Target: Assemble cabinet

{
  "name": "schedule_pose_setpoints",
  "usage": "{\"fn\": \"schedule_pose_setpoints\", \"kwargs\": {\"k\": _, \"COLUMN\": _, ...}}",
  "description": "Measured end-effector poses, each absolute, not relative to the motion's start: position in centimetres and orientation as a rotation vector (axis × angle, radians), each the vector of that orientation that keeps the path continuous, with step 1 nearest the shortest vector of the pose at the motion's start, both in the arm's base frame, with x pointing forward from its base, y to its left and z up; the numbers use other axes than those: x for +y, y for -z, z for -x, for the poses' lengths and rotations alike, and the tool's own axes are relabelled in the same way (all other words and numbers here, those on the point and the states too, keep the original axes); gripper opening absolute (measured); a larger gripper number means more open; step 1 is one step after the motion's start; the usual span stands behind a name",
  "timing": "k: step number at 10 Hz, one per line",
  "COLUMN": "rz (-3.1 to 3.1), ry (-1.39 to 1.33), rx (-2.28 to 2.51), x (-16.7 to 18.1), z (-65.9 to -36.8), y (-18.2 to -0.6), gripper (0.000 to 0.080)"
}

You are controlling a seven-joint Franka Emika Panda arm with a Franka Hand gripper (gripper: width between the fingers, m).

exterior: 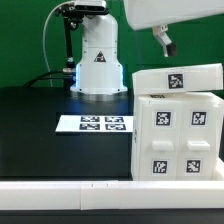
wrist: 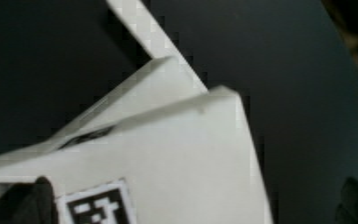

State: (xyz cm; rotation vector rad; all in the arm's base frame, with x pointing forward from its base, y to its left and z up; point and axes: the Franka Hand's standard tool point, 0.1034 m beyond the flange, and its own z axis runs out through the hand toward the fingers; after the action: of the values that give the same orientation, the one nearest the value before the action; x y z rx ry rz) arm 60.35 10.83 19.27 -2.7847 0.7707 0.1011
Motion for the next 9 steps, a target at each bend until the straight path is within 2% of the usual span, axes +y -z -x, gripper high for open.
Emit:
{"fn": "schedule_pose_setpoints", "kwargs": {"k": 1, "rz": 2.728, "ry": -0.064, "rx": 0.778, "x": 10.32, "z": -60.39, "y": -18.57, "gripper": 0.0796}}
{"fn": "schedule_pose_setpoints", "kwargs": {"k": 3, "rz": 2.804, "ry": -0.040, "rx": 0.542, "x": 10.01, "z": -60.18, "y": -18.50, "gripper": 0.0796}}
{"fn": "schedule_pose_setpoints", "kwargs": {"k": 7, "rz": 2.997, "ry": 0.054, "rx": -0.473, "x": 9.81, "z": -60.17, "y": -18.33, "gripper": 0.0796}}
{"fn": "schedule_pose_setpoints", "kwargs": {"k": 9, "rz": 2.967, "ry": 0.062, "rx": -0.625, "x": 9.57, "z": -60.20, "y": -18.28, "gripper": 0.0796}}
